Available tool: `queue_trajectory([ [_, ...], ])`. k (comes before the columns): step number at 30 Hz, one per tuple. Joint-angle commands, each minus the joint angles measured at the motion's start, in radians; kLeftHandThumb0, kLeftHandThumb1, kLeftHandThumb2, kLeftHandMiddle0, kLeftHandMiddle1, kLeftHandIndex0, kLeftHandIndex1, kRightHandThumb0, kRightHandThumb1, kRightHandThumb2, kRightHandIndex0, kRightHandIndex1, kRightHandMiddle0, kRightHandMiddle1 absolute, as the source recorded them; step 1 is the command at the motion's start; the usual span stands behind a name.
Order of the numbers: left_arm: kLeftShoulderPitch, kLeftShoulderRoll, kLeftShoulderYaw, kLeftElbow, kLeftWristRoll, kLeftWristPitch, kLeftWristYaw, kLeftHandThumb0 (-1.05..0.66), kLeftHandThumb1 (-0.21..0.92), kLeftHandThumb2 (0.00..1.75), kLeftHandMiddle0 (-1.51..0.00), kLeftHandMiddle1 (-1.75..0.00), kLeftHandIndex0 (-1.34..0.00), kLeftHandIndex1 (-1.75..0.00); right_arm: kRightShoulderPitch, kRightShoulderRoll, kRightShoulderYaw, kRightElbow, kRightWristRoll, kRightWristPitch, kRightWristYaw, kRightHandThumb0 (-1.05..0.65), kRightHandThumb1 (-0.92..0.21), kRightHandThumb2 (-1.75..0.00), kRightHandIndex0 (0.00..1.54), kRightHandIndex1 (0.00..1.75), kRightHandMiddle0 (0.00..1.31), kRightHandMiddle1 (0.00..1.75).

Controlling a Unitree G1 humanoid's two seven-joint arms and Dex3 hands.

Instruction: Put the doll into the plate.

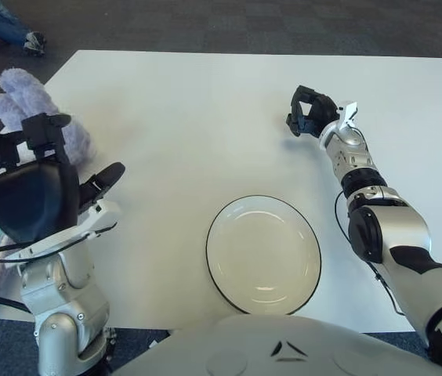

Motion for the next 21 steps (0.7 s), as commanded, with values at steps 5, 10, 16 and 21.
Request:
queue_trajectory([
  [5, -0.058, -0.047, 0.01, 0.011, 0.155, 0.061, -0.143, -0.92, 0.9, 0.3, 0.0, -0.63, 0.0, -0.78, -0.029, 0.008, -0.005, 0.016, 0.0, -0.001, 0.004, -0.5, -0.26, -1.38, 1.33, 1.75, 0.66, 1.75],
  [10, -0.088, -0.072, 0.01, 0.049, 0.214, 0.086, -0.164, -0.95, 0.92, 0.28, 0.0, -0.47, 0.0, -0.71, -0.037, 0.014, -0.001, 0.022, -0.005, 0.004, 0.001, -0.5, -0.26, -1.39, 1.33, 1.75, 0.66, 1.75],
  [16, -0.111, -0.086, 0.01, 0.086, 0.228, 0.1, -0.147, -0.95, 0.92, 0.26, 0.0, -0.36, 0.0, -0.67, -0.047, 0.013, 0.001, 0.031, -0.007, 0.011, 0.006, -0.5, -0.26, -1.39, 1.33, 1.75, 0.66, 1.75],
  [21, -0.126, -0.086, 0.013, 0.113, 0.222, 0.109, -0.127, -0.93, 0.89, 0.25, 0.0, -0.31, 0.0, -0.63, -0.056, 0.012, 0.004, 0.038, -0.012, 0.015, 0.015, -0.5, -0.26, -1.39, 1.33, 1.75, 0.66, 1.75],
])
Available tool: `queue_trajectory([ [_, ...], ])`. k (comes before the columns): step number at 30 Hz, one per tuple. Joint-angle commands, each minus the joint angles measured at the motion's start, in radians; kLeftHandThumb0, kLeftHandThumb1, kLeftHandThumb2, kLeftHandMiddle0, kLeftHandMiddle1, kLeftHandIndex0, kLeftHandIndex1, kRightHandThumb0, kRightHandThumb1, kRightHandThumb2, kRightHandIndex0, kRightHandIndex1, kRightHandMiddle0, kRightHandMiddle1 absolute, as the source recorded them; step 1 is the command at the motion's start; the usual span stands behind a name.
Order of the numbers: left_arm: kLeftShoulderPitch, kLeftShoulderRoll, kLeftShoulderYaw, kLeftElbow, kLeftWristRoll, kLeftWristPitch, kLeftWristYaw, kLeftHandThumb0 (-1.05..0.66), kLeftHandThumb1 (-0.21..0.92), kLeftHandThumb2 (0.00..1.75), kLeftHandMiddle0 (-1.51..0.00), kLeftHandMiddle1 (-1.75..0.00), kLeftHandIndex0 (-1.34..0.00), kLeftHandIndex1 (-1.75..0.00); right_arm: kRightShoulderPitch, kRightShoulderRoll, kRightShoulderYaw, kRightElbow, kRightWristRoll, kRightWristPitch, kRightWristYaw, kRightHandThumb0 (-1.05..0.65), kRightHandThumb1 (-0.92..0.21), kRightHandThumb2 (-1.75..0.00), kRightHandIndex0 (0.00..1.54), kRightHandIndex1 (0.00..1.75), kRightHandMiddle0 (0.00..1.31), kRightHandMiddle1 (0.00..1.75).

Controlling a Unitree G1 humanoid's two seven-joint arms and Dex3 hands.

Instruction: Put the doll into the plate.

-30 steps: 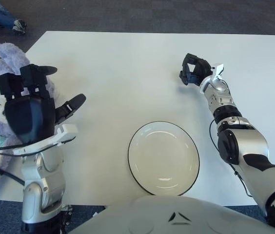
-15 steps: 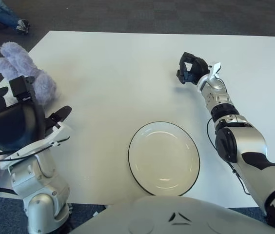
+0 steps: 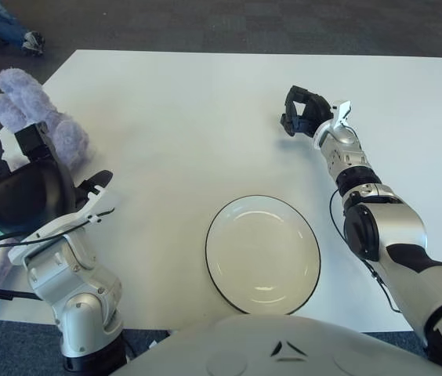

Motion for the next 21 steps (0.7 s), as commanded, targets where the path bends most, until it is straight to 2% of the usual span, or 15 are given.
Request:
queue_trajectory([
  [1, -0.016, 0.001, 0.005, 0.021, 0.009, 0.01, 0.018, -0.92, 0.89, 0.25, 0.0, -0.3, 0.0, -0.61, -0.04, -0.006, 0.002, 0.01, -0.005, 0.011, 0.01, -0.5, -0.26, -1.39, 1.33, 1.75, 0.66, 1.75],
  [21, -0.069, 0.037, 0.048, 0.154, -0.036, 0.081, 0.098, -0.95, 0.91, 0.26, 0.0, -0.17, 0.0, -0.44, -0.065, -0.008, 0.0, 0.043, -0.016, 0.015, 0.012, -0.49, -0.28, -1.36, 1.29, 1.75, 0.64, 1.75],
])
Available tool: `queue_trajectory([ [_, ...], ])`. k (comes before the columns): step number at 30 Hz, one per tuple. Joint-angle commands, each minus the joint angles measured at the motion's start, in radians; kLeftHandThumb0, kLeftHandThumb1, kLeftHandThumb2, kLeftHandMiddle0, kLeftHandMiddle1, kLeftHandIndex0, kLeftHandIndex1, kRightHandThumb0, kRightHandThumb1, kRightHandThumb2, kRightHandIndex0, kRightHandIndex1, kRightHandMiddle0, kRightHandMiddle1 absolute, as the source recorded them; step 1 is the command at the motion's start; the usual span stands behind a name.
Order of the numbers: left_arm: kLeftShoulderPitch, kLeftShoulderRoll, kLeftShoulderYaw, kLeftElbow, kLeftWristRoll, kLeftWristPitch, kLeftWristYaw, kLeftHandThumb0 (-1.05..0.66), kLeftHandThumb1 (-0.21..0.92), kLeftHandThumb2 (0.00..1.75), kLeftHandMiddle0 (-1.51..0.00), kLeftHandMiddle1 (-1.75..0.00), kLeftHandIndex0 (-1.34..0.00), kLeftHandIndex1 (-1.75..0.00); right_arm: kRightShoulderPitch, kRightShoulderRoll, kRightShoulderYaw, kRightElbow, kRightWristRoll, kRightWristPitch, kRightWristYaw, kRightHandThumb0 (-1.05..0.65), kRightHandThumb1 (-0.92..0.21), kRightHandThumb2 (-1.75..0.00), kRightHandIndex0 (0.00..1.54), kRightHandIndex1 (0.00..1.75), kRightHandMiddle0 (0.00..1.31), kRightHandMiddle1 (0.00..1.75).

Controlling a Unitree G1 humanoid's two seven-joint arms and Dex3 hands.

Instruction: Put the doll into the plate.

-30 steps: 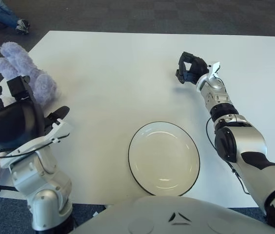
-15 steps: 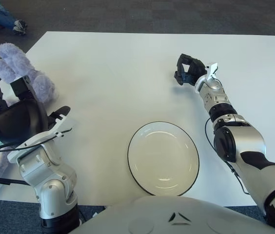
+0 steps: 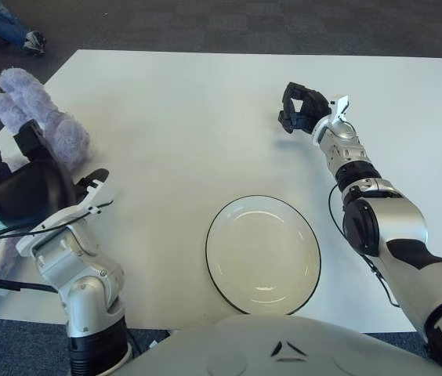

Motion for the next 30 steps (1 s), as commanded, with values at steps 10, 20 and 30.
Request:
queue_trajectory([
  [10, -0.048, 0.058, 0.024, 0.096, 0.009, 0.07, -0.032, -0.99, 0.92, 0.32, 0.0, -0.02, 0.0, -0.37, -0.029, -0.005, -0.001, 0.018, -0.007, -0.001, 0.001, -0.5, -0.27, -1.37, 1.3, 1.75, 0.65, 1.75],
  [20, -0.093, 0.115, 0.045, 0.214, -0.035, 0.136, -0.04, -1.02, 0.92, 0.36, 0.0, 0.0, 0.0, -0.34, -0.027, -0.006, -0.003, 0.008, -0.002, 0.009, 0.009, -0.5, -0.26, -1.39, 1.3, 1.75, 0.66, 1.75],
  [30, -0.118, 0.174, 0.047, 0.318, -0.082, 0.202, -0.036, -1.02, 0.92, 0.41, -0.01, -0.01, 0.0, -0.3, -0.026, -0.01, -0.008, 0.002, 0.004, 0.023, 0.02, -0.5, -0.26, -1.39, 1.31, 1.75, 0.66, 1.75],
])
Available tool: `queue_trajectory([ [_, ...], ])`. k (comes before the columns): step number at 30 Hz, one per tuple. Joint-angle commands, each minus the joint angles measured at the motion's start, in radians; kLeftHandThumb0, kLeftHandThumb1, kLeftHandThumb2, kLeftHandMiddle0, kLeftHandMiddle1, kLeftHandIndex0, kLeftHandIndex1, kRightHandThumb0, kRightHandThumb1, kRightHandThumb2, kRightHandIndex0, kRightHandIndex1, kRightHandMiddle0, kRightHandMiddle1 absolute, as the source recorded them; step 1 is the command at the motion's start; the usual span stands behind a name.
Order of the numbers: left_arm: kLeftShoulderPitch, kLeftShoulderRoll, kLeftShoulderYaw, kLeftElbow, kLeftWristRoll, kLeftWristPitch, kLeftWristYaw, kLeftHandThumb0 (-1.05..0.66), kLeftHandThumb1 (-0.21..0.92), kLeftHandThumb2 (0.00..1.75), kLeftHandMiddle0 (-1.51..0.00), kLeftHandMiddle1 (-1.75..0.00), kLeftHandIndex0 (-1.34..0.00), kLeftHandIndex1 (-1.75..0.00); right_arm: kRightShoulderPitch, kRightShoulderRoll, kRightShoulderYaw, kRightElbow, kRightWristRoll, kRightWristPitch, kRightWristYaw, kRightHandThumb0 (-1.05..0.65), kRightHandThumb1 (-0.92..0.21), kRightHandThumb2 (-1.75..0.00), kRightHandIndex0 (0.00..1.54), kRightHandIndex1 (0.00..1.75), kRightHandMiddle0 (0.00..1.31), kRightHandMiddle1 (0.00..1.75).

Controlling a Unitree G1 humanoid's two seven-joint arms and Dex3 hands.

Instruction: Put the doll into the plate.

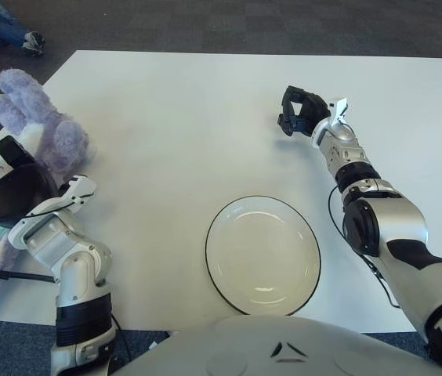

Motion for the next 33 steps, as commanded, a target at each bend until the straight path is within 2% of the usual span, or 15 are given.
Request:
queue_trajectory([
  [1, -0.015, 0.03, 0.001, 0.04, -0.017, 0.028, -0.003, -1.02, 0.92, 0.41, -0.01, -0.01, 0.0, -0.3, -0.025, -0.01, -0.007, -0.009, 0.005, 0.009, 0.009, -0.5, -0.26, -1.39, 1.31, 1.75, 0.66, 1.75],
  [7, -0.023, 0.051, -0.008, 0.093, -0.064, 0.053, 0.034, -1.02, 0.92, 0.43, -0.07, -0.04, 0.0, -0.3, -0.024, -0.014, -0.011, -0.01, 0.007, 0.013, 0.017, -0.5, -0.26, -1.39, 1.31, 1.75, 0.66, 1.75],
  [10, -0.035, 0.076, -0.006, 0.145, -0.108, 0.05, 0.061, -1.0, 0.92, 0.42, -0.02, -0.33, 0.0, -0.3, -0.024, -0.015, -0.013, -0.009, 0.009, 0.016, 0.02, -0.5, -0.26, -1.39, 1.31, 1.75, 0.66, 1.75],
  [19, -0.029, 0.114, -0.039, 0.16, -0.201, 0.036, 0.117, -0.95, 0.91, 0.34, 0.0, -0.81, 0.0, -0.31, -0.022, -0.019, -0.016, -0.013, 0.013, 0.018, 0.041, -0.5, -0.26, -1.39, 1.3, 1.75, 0.66, 1.75],
  [24, -0.02, 0.13, -0.054, 0.148, -0.261, 0.019, 0.136, -0.92, 0.9, 0.32, 0.0, -0.88, 0.0, -0.3, -0.023, -0.021, -0.018, -0.012, 0.015, 0.022, 0.052, -0.5, -0.26, -1.39, 1.3, 1.75, 0.66, 1.75],
  [33, -0.021, 0.158, -0.089, 0.126, -0.328, 0.022, 0.107, -0.87, 0.86, 0.3, 0.0, -0.81, 0.0, -0.42, -0.027, -0.031, -0.024, -0.006, 0.015, 0.029, 0.057, -0.5, -0.26, -1.39, 1.3, 1.75, 0.66, 1.75],
])
